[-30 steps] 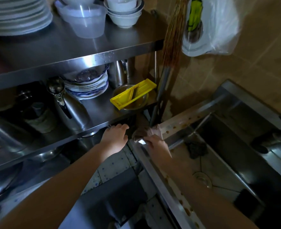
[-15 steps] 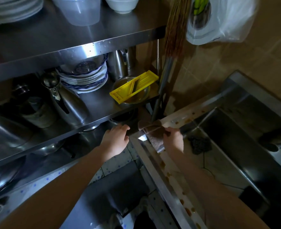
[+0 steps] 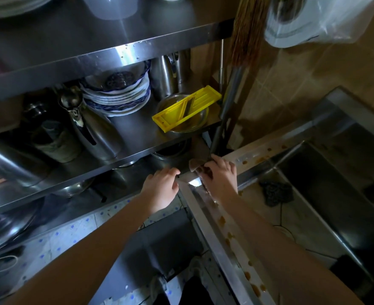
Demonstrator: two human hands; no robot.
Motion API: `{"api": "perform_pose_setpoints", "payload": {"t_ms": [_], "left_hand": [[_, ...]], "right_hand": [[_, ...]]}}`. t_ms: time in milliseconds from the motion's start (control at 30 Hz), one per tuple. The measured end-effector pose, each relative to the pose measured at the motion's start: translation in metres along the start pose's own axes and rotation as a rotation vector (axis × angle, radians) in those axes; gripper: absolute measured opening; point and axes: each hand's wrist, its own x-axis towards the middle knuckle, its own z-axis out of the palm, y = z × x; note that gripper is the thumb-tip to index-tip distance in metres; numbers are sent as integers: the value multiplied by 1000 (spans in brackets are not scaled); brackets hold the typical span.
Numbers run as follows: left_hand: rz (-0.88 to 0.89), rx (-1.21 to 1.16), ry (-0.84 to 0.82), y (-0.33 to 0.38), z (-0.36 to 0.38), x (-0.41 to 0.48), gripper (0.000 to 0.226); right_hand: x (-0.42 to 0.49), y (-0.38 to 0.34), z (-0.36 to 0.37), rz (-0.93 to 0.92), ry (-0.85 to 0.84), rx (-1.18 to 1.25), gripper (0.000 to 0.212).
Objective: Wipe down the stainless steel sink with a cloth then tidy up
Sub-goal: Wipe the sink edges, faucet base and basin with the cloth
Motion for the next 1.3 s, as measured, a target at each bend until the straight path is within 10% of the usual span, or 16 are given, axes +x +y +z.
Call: {"api": "perform_pose_setpoints", "payload": {"t_ms": [267, 633, 1300], "left_hand": [[-23, -21, -15, -5, 3, 7, 36], [-29, -13, -47, 4, 9, 10, 36], [-23, 20, -104, -4, 22, -5, 44]], "right_hand": [[36, 2, -8, 243, 26, 123, 20], [-3, 3, -3, -73, -88, -17, 29], [-48, -2, 17, -50, -104, 215, 23]]}}
